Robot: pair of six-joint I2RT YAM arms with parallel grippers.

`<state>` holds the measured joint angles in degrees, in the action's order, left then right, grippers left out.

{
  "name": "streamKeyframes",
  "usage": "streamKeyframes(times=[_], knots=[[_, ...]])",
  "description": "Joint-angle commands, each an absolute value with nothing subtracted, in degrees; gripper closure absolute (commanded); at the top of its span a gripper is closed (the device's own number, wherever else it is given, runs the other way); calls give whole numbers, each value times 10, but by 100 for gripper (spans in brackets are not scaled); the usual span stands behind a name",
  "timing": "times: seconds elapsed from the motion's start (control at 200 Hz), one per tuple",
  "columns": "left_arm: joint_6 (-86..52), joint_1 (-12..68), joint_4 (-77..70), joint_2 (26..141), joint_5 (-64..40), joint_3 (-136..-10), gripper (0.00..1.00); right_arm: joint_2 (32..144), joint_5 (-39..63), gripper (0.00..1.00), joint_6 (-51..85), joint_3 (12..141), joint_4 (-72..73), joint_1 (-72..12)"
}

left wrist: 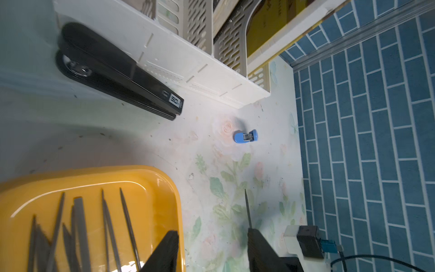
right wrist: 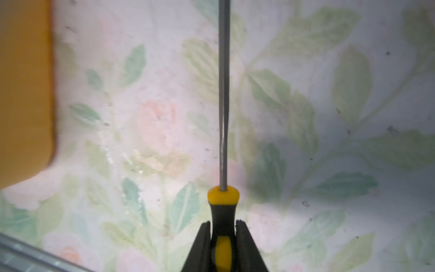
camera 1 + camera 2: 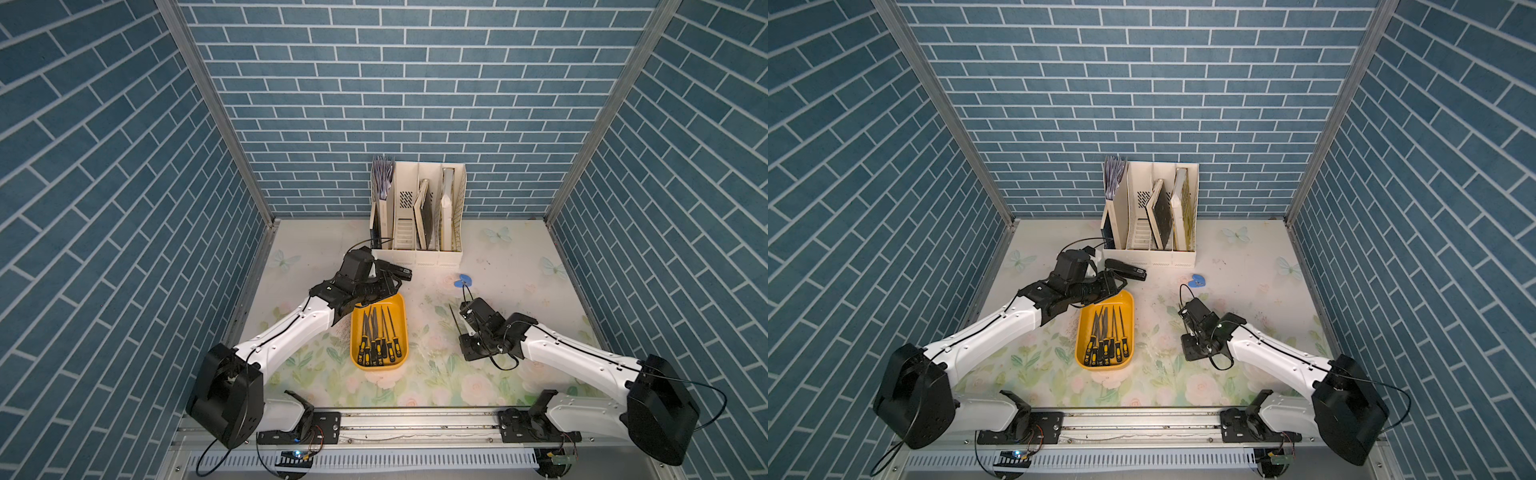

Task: Put the file tool into the storage box
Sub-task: Pick up the file tool from the center of the board.

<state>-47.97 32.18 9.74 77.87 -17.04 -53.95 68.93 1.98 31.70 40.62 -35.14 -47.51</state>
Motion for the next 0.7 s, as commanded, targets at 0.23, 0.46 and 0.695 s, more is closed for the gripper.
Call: streamKeyframes(times=[0.23,0.46,0.695], knots=[[-559,400,31,823,-147,-525,45,687,61,82,366,472,-331,-543],[-570,411,28,838,-132,-519,45,713,69,82,380,493,-308,-569],[-573,418,15,855,-132,-518,46,729,86,82,386,510,-288,-581]])
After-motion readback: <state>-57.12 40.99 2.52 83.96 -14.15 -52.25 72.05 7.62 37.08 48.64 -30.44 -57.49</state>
